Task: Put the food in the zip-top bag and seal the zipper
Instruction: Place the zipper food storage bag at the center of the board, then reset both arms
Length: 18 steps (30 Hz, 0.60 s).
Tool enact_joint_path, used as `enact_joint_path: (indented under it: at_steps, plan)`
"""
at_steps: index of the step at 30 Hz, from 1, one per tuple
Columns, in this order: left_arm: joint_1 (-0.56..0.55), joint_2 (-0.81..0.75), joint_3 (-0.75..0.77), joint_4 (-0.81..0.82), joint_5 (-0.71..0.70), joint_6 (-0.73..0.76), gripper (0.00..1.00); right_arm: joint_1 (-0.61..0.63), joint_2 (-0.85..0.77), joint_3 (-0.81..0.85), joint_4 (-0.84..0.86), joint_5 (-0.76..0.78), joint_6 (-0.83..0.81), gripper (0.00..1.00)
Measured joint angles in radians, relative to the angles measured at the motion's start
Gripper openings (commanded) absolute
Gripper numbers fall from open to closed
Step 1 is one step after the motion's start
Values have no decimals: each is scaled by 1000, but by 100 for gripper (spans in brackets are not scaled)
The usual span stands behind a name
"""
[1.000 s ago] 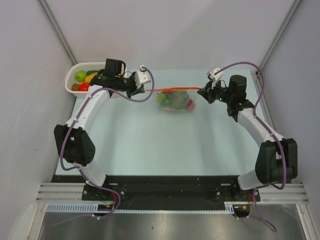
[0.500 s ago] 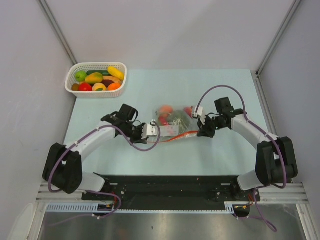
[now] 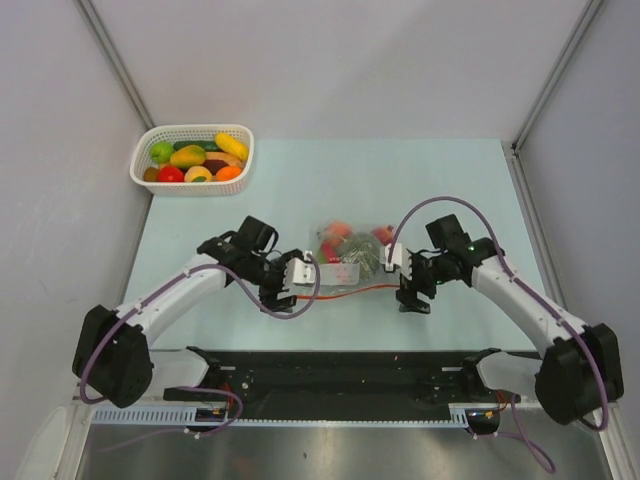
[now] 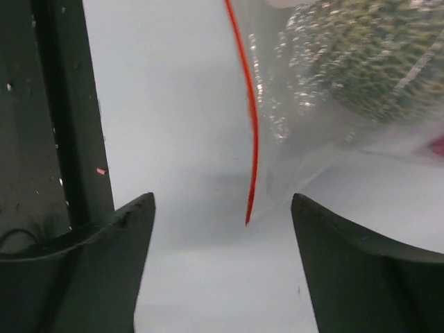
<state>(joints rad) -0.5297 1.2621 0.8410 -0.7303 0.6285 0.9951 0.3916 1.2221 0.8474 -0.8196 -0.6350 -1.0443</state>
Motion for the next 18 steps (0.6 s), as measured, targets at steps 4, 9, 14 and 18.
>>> enact_joint_path:
  at_steps: [4, 9, 14, 18]
  plan:
    - [0, -19, 140, -68, 2, -38, 100, 23, -154, 5, 15, 35, 130, 100]
    - [26, -31, 342, -82, 24, -173, 100, 32, -241, 61, 110, 115, 340, 100]
    - [102, 56, 576, -42, 50, -387, 100, 28, -144, 203, 258, 185, 556, 100]
    - [225, 234, 806, -39, 95, -583, 100, -27, -39, 303, 378, 171, 733, 100]
